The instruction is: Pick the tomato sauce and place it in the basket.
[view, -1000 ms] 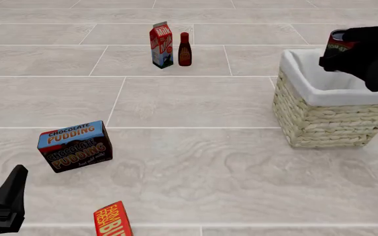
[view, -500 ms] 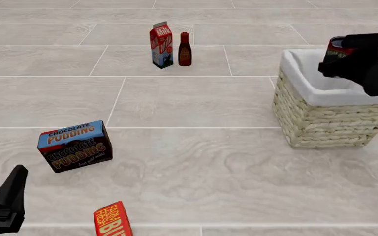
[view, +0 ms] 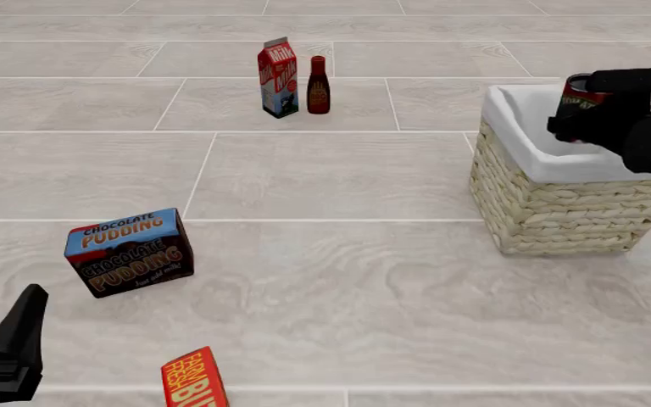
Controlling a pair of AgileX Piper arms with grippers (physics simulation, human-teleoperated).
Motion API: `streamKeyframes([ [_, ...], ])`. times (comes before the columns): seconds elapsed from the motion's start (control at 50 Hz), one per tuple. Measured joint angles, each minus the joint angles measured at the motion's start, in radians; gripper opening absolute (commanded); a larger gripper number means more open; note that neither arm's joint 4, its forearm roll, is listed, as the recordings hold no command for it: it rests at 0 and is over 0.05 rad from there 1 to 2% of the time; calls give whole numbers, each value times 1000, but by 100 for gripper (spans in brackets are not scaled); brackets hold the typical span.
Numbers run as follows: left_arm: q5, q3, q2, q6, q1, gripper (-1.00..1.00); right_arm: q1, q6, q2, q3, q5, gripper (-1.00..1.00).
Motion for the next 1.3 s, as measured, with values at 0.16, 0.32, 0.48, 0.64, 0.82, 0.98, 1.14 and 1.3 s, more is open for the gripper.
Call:
streamKeyframes([
  [0.16, 0, 0, 0, 0, 0, 100, -5, -1, 8, 3, -5, -100],
  [0.32, 0, 0, 0, 0, 0, 100, -10, -2, 12, 4, -6, -100],
  [0.48, 0, 0, 0, 0, 0, 100, -11, -2, 12, 5, -9, 100],
  [0.64, 0, 0, 0, 0, 0, 100, -11, 2, 11, 5, -9, 100],
  [0.82, 0, 0, 0, 0, 0, 100, -9, 5, 5, 6, -7, 100],
  [0.98, 0, 0, 0, 0, 0, 100, -7, 6, -5, 9, -6, 100],
  [1.14, 0, 0, 0, 0, 0, 100, -1, 7, -22, 13, -1, 100],
  [1.3, 0, 0, 0, 0, 0, 100, 10, 8, -47, 22, 2, 100],
])
